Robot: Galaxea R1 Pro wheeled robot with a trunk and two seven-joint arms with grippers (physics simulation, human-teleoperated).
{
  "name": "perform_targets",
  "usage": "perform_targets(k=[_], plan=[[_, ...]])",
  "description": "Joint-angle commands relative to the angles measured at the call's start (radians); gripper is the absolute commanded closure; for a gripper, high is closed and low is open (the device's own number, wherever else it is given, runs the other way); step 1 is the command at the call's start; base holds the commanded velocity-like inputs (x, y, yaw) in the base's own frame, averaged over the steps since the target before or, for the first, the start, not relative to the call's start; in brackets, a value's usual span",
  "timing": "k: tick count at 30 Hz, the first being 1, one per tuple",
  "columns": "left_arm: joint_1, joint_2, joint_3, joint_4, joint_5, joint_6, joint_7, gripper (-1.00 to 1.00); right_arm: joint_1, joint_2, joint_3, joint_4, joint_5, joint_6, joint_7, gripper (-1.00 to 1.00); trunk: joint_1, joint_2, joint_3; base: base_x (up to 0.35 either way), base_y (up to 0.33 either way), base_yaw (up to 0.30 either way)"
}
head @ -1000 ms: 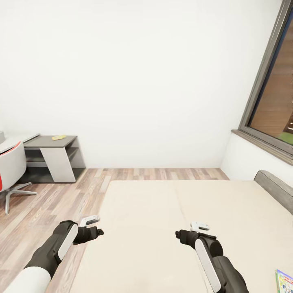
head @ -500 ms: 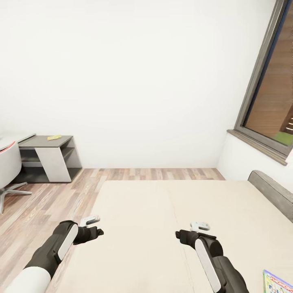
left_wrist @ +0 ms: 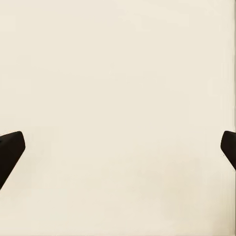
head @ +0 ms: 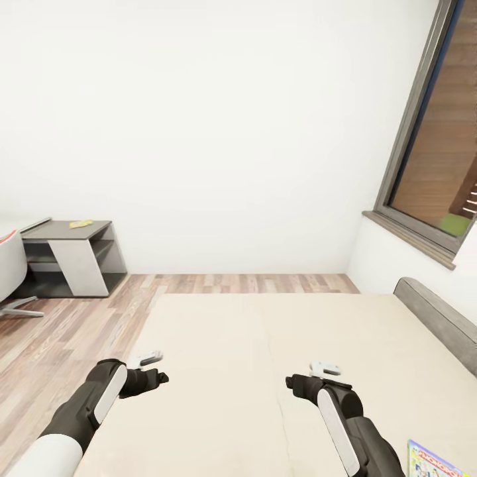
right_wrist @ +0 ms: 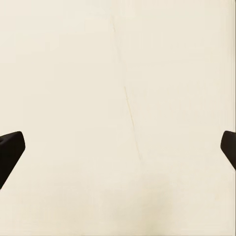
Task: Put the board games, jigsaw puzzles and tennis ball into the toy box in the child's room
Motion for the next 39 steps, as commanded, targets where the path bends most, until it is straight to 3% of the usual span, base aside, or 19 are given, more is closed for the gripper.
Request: perform_targets(k=[1, 39], plan=[[-0.001, 0.001, -0.002, -0.001, 0.001, 0.004, 0.001, -1.00, -0.001, 0.000, 0.001, -0.001, -0.010, 0.002, -0.010, -1.00, 0.001, -0.002, -0.002, 0.000, -0.220, 0.000], [-0.001, 0.002, -0.001, -0.001, 0.001, 0.004, 0.002, -1.00, -0.001, 0.000, 0.001, -0.002, -0.010, 0.002, -0.010, -1.00, 0.001, -0.002, -0.002, 0.000, -0.220, 0.000]])
